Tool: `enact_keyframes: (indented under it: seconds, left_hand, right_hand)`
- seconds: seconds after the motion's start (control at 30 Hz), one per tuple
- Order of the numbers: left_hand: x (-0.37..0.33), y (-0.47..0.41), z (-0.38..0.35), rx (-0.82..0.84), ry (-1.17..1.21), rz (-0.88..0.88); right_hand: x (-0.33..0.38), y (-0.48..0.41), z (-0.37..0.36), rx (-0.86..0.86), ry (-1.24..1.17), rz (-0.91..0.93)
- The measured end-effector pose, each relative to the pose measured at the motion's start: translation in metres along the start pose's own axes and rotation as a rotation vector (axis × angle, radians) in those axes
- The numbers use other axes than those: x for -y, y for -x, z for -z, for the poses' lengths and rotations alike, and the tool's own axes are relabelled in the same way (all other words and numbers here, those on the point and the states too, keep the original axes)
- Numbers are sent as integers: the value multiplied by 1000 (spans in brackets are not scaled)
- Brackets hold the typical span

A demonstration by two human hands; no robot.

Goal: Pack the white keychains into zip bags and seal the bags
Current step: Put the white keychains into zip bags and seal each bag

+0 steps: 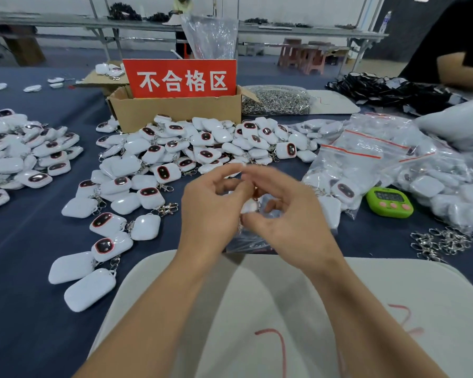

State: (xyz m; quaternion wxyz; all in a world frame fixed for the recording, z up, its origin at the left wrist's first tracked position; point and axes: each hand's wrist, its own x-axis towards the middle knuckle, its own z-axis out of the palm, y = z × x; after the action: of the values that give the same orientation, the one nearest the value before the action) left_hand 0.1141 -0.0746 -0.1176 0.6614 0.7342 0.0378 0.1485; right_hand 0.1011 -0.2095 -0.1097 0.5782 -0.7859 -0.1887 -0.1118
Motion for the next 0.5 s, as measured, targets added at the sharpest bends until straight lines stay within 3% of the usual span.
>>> enact_keyframes:
  seconds: [0.13,0.27,0.5]
  left_hand:
    - [0,-1,2,3,38,18]
    - [-6,2,2,84,187,7]
    - [-10,4,2,89,150,-56]
  right_hand:
    - [-2,-1,-6,-8,121,-20]
    - [-1,-1,-5,-129,-64,-60]
    - [1,-6,-1,-221,-313,-311]
